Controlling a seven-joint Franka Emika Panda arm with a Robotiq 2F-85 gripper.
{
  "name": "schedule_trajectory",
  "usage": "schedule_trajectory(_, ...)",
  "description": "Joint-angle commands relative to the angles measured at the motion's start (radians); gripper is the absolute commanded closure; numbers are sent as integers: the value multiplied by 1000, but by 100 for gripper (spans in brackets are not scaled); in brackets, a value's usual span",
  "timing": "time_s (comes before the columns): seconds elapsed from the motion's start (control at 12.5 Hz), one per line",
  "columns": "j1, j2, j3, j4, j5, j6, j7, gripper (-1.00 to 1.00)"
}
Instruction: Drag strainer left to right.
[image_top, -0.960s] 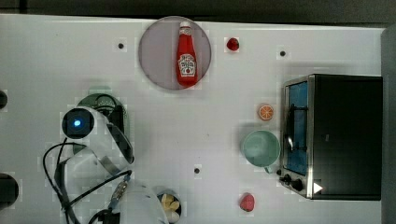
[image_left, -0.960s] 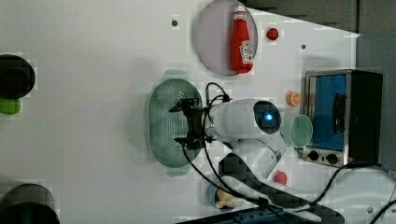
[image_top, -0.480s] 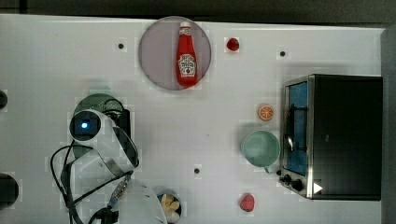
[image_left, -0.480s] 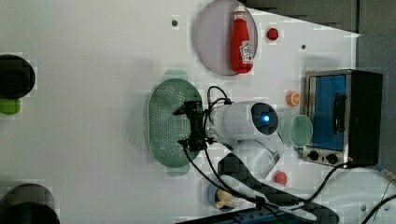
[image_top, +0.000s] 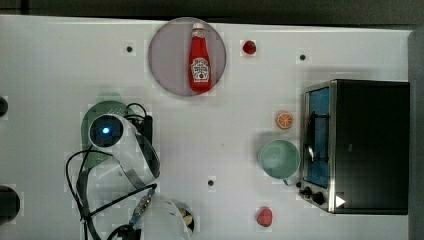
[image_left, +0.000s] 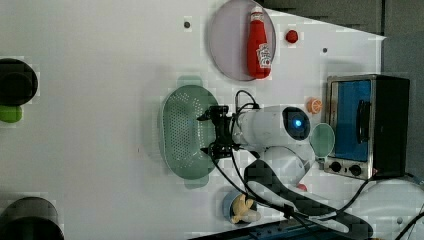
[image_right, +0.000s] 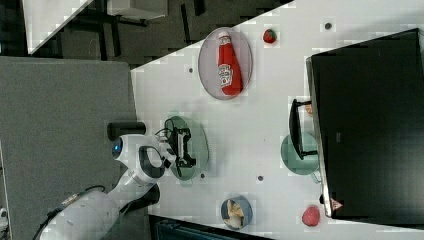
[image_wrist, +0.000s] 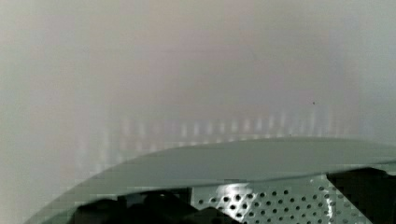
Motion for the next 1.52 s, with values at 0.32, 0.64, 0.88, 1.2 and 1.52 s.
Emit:
schedule_trajectory(0.32, -71, -97, -48, -74, -25, -1, -85, -100)
schedule_trajectory(0.64, -93, -124, -105, -101, -25, -1, -176, -100)
schedule_trajectory(0.88, -99, -144, -160, -113, -25, -1, -235, -100)
schedule_trajectory(1.2, -101, -147, -228, -114, -25, -1, -282, -100)
schedule_trajectory(1.52, -101, -151, -296, -114, -25, -1, -358, -100)
